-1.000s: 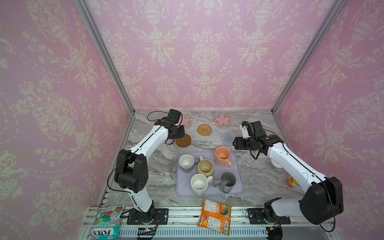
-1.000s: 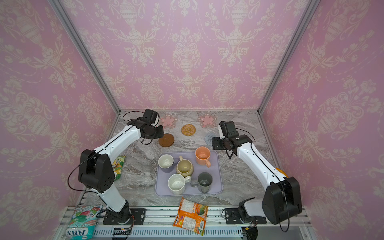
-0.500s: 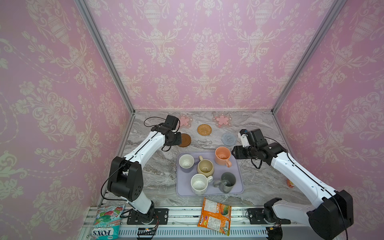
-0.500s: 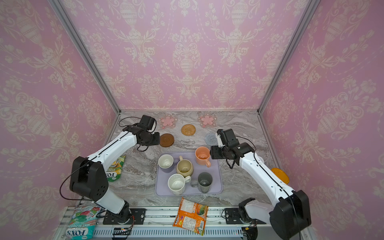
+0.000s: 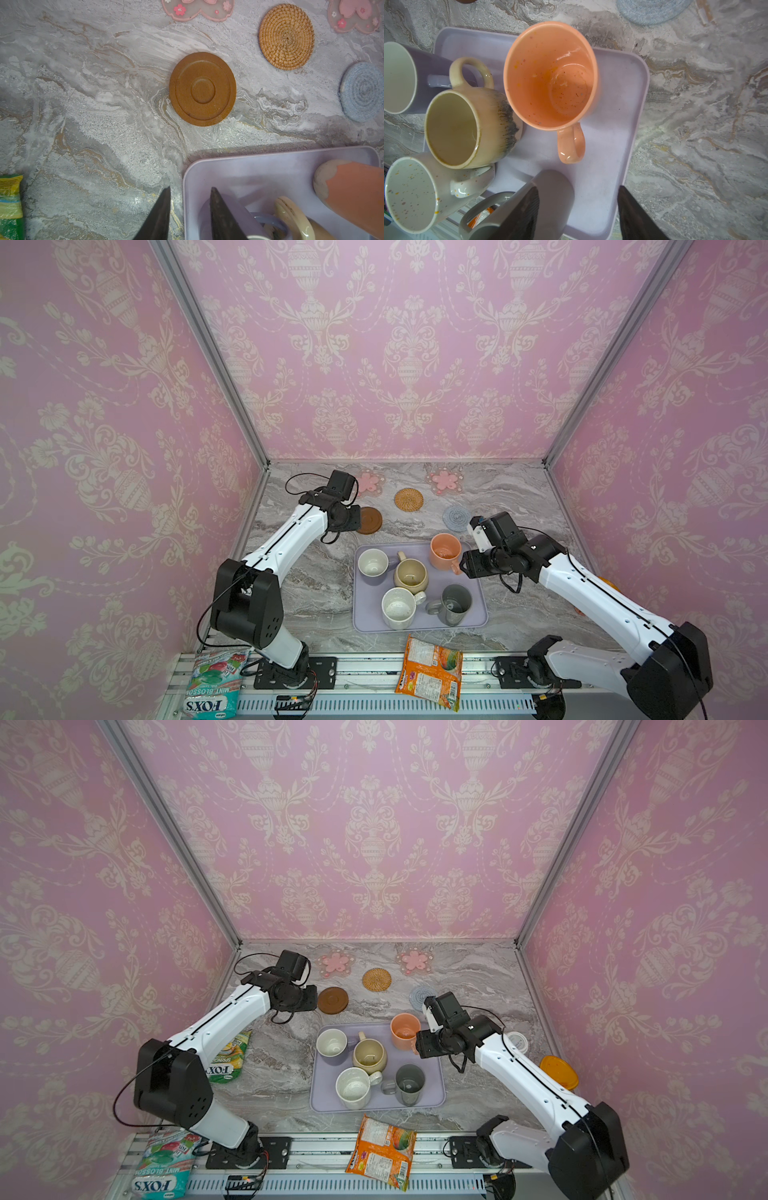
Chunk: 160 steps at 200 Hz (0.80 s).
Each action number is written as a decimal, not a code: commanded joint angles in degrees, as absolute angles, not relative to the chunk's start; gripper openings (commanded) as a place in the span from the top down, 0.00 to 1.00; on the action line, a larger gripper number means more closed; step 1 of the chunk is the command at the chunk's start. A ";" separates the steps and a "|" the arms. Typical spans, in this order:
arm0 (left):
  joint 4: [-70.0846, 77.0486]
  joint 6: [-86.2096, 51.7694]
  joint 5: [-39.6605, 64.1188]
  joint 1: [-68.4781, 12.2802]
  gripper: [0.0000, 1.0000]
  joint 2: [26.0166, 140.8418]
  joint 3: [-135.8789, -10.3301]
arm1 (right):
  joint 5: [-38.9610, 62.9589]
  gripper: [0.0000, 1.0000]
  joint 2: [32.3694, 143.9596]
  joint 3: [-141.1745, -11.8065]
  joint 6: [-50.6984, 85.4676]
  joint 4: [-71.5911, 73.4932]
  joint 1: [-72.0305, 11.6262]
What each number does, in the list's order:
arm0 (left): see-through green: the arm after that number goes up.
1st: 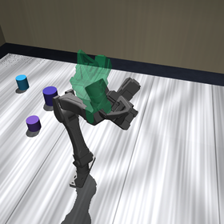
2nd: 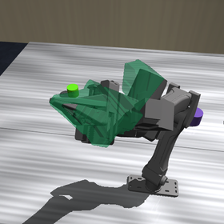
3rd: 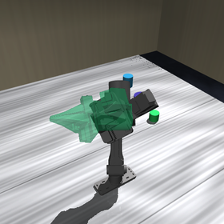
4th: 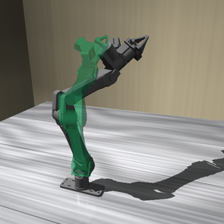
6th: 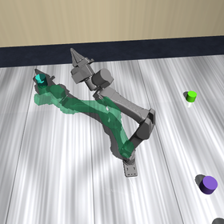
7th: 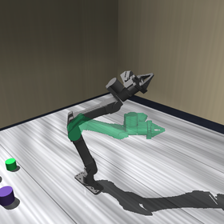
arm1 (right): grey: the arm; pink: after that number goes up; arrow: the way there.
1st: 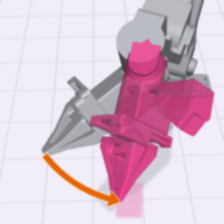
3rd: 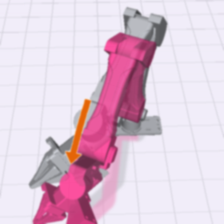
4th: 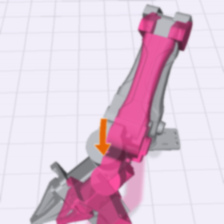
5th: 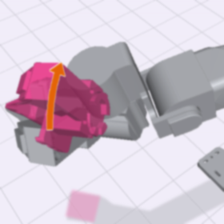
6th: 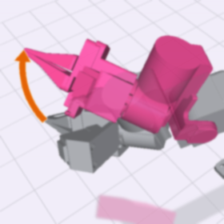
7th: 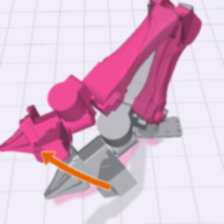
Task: Place cups on coasters
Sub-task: Pick up the cup from the tray.
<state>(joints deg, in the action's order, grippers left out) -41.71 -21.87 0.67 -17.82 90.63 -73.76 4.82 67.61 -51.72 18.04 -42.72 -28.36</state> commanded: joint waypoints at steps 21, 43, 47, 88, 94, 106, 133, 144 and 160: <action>-43.15 -20.39 0.21 -18.19 0.65 90.61 -74.79 | 5.20 0.39 71.86 -51.06 19.01 -41.46 -31.40; -42.97 -20.43 0.56 -18.18 0.64 91.01 -74.85 | 3.73 0.40 74.51 -51.30 18.90 -40.14 -32.50; -42.98 -20.48 0.68 -18.19 0.64 91.10 -74.87 | 3.63 0.40 74.98 -51.33 18.90 -39.88 -32.56; -43.33 -20.31 0.75 -18.19 0.64 91.93 -75.25 | 1.67 0.43 78.70 -52.42 18.37 -37.61 -33.00; -43.48 -20.30 0.63 -18.15 0.64 92.15 -75.51 | 1.59 0.44 79.41 -52.67 18.31 -37.20 -32.96; -43.68 -20.24 0.53 -18.18 0.64 92.73 -76.06 | 1.58 0.45 81.06 -53.24 18.19 -36.45 -33.07; -43.95 -20.39 0.61 -18.19 0.64 93.80 -77.05 | 1.06 0.48 84.81 -55.21 17.72 -36.17 -33.30; -43.94 -20.44 0.70 -18.18 0.64 94.11 -77.33 | 0.63 0.49 85.78 -55.78 17.50 -36.12 -33.49; -43.94 -20.48 0.60 -18.16 0.64 94.42 -77.60 | 0.37 0.53 86.38 -56.28 17.32 -35.90 -33.58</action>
<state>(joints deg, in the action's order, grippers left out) -42.41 -21.85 0.71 -17.82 93.60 -75.83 1.89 85.65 -54.06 17.98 -36.29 -33.08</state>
